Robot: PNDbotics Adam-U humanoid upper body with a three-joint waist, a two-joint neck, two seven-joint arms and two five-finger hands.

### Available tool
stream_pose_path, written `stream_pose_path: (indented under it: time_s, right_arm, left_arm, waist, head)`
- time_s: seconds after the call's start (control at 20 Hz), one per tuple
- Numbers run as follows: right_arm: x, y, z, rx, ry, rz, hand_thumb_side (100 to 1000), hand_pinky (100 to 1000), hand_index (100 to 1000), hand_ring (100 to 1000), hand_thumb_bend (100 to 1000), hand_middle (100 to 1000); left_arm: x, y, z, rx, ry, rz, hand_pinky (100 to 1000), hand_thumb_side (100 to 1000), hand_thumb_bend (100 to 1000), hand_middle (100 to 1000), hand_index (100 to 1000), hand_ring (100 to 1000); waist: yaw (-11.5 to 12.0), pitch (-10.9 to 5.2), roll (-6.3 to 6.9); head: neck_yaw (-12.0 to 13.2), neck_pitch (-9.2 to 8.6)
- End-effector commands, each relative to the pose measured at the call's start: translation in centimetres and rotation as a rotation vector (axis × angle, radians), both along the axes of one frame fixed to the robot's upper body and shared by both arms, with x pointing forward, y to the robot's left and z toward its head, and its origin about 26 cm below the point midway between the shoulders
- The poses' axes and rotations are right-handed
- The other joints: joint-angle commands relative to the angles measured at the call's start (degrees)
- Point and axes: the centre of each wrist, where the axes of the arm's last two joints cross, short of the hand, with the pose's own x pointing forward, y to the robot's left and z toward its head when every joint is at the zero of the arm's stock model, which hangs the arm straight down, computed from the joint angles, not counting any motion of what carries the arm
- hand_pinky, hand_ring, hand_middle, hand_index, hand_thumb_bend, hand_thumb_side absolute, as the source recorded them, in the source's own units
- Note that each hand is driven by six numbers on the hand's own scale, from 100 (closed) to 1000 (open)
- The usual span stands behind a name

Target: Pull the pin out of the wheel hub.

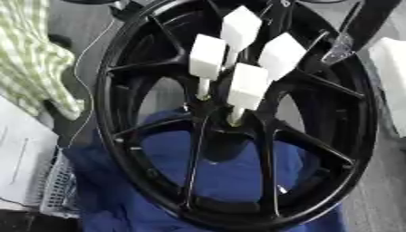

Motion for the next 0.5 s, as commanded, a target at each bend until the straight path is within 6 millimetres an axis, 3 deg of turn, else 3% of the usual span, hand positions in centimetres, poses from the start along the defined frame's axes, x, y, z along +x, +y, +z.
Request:
stream_pose_path:
  time_s: [0.05,0.5]
  right_arm:
    - [-1.0,-0.4,1.2,-0.002,-0.049,-0.052,231,745,720,664,550,654]
    - [-2.1,0.7,0.8,-0.003,-0.090,-0.111,248,726,710,653,572,643]
  left_arm:
    - [-0.2,0.4,0.6,0.011,-0.020,0.013,785,645,536,709,801,711]
    - [-0.2,0.4,0.6,0.008,-0.020,0.016,786,643,539,708,797,710]
  waist:
    - [0.0,-1.40,0.07]
    - [0.1,-1.56,-0.06]
  head:
    - [0.4,-0.75]
    - [0.4,-0.46]
